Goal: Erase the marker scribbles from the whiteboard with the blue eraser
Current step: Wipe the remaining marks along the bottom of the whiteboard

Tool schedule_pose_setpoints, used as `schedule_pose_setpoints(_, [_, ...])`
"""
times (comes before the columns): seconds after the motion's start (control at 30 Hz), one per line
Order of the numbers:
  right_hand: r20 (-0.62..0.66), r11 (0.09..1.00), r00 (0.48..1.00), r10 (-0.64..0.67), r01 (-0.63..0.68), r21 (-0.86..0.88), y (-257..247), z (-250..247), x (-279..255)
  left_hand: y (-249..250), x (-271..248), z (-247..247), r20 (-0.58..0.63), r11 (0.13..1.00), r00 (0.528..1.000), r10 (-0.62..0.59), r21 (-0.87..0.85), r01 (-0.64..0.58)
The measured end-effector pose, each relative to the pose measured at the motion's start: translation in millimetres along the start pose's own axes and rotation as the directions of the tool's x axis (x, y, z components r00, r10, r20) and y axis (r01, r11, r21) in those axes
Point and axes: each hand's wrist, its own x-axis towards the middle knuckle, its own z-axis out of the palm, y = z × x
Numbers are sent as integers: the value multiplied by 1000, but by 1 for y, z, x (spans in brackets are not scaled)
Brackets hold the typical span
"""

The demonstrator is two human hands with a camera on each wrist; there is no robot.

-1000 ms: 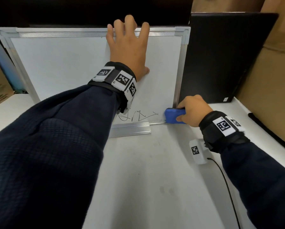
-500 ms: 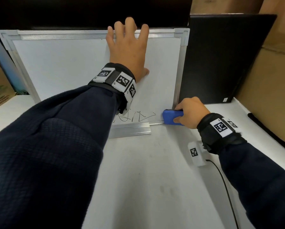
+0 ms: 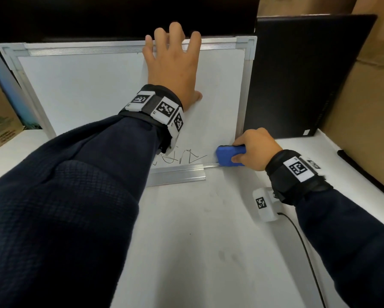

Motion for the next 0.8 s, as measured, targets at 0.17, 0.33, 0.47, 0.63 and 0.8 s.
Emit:
schedule_pose_setpoints(0.17, [-28,1000,1000,-9,9,11,-3,0,0,0,0,-1,13,1000,1000,7,14,-7])
schedule_pose_setpoints(0.33, [-26,994,997,-73,75,78,-32,16,7,-7,0,-8,31,998,998,62,24,-63])
schedule_pose_setpoints(0.47, [-26,996,998,-65,66,65,-22,15,5,-19,0,-12,57,990,989,133,37,-135])
schedule_pose_setpoints(0.63, [-42,996,997,-57,60,62,-23,11,6,-25,0,-11,55,983,984,169,56,-172])
schedule_pose_setpoints(0.8, [-67,985,991,-115,122,122,-41,18,4,-26,-2,-13,64,983,981,181,33,-183])
